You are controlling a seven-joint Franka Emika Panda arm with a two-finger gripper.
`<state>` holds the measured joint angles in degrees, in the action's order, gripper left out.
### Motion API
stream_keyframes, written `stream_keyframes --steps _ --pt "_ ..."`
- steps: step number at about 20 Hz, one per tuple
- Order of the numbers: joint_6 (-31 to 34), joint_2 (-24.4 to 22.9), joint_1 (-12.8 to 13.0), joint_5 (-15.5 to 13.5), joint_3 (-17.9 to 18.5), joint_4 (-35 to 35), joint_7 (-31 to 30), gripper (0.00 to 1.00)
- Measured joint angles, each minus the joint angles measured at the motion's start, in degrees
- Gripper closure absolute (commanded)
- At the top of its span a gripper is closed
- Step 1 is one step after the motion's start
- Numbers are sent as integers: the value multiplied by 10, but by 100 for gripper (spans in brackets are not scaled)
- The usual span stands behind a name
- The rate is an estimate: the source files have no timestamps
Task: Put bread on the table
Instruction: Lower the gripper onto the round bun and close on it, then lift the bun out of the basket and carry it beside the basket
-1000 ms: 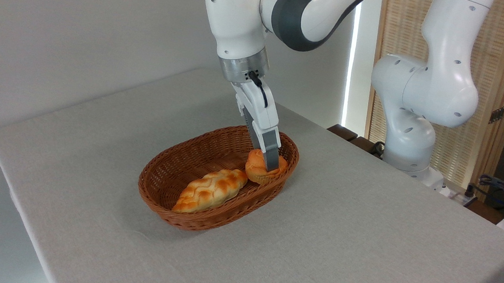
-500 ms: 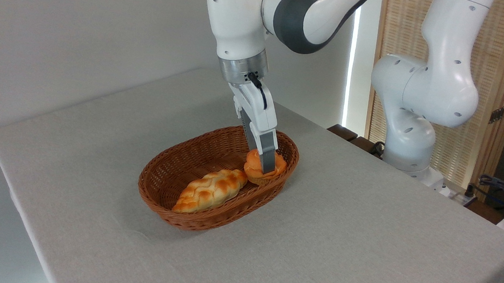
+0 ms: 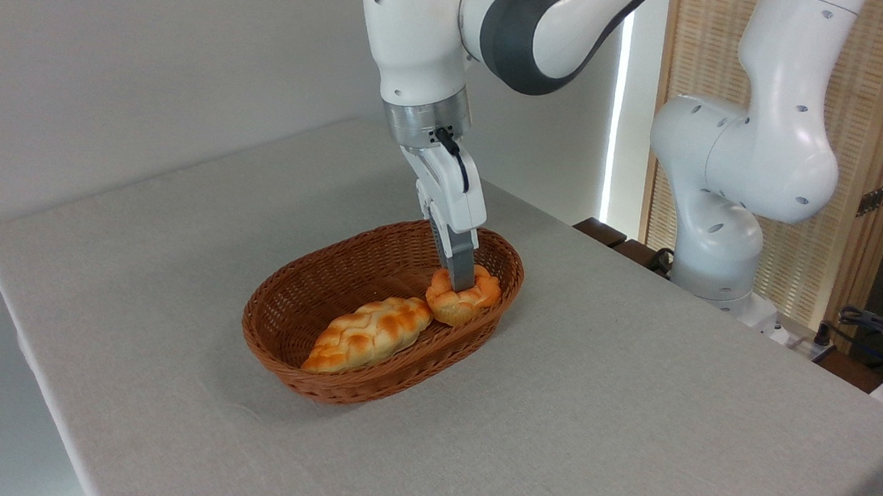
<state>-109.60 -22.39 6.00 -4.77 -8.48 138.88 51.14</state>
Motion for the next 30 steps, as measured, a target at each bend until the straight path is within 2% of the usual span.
stream_keyframes --steps 13,17,23,25,28,30 --pt "7 0 -2 0 11 -8 0 100" --pt "43 -3 -2 0 14 -52 0 100" --pt "51 -5 -8 0 43 -117 0 100" --pt "51 -2 -14 22 53 -125 6 100" --pt "33 25 -19 81 74 -134 24 100" --pt "4 61 -20 93 88 -149 27 100"
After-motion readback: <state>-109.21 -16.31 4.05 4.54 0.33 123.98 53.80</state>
